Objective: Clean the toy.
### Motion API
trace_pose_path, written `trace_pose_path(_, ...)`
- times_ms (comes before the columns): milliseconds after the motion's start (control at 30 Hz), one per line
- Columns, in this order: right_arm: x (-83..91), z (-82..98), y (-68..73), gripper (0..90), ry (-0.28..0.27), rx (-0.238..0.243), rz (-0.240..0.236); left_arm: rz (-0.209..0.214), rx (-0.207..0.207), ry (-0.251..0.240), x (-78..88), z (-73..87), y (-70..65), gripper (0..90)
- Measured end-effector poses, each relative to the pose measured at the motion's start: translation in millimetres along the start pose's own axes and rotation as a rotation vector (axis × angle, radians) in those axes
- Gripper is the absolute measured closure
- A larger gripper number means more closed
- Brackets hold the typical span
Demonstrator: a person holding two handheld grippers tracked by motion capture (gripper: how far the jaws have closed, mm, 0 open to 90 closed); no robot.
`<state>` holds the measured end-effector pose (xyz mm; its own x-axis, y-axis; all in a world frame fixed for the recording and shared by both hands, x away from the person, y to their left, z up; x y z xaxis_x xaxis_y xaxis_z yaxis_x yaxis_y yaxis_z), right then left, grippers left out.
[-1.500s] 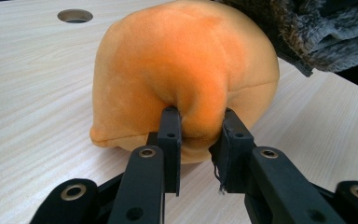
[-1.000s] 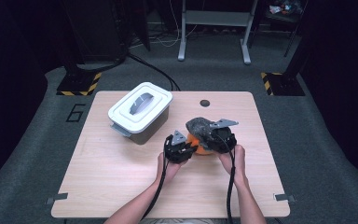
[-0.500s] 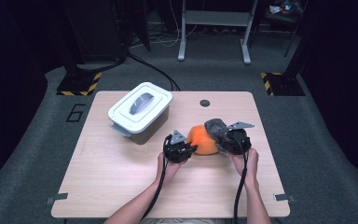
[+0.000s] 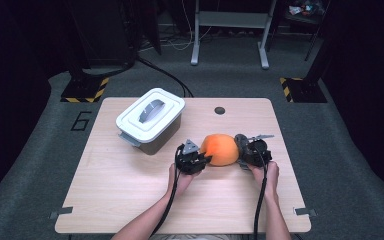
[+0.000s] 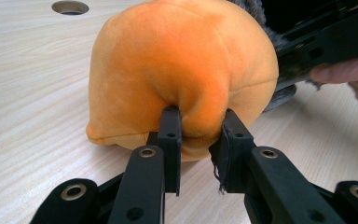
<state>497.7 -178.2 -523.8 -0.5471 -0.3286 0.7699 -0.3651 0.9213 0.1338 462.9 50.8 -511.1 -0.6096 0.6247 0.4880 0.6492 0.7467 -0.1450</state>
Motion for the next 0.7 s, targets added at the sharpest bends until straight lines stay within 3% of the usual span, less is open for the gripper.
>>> trace_pose_path(33,-2.0,1.3,0.5,71.8,0.013,-0.024,-0.005,-0.004,-0.012,0.001,0.3,-0.2,1.2,74.3)
trace_pose_path(167,0.1,1.1,-2.0,72.0,-0.009,-0.014,-0.009,-0.004,-0.015,0.005,0.9,-0.1,1.4,74.2)
trace_pose_path(400,36.6,-6.4,3.9,72.5,-0.091,0.006,0.025,0.001,-0.011,0.005,-0.9,1.7,-0.1,74.2)
trace_pose_path(467,47.8,-10.4,9.9,72.6,-0.124,0.038,0.022,-0.001,-0.014,0.003,-0.9,1.3,-0.3,74.2)
trace_pose_path(600,66.4,-18.8,28.7,72.5,-0.184,0.085,-0.049,-0.002,-0.02,0.001,-0.8,1.0,-0.7,73.9)
trace_pose_path(700,69.5,-23.4,45.9,72.4,-0.19,0.131,-0.095,0.0,-0.019,0.001,-0.6,0.9,-0.7,73.6)
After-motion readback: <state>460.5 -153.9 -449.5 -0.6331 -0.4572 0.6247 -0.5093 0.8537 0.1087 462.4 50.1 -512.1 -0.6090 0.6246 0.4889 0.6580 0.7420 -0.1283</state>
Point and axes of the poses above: each handheld gripper's, and its own axes: x roughly backward along the jaws, z roughly out of its underside, y roughly to its left, the point moved 4 cm from there along -x, roughly forward along the jaws, and after that the axes turned 6 degrees about -z, right-handed, at the moved point
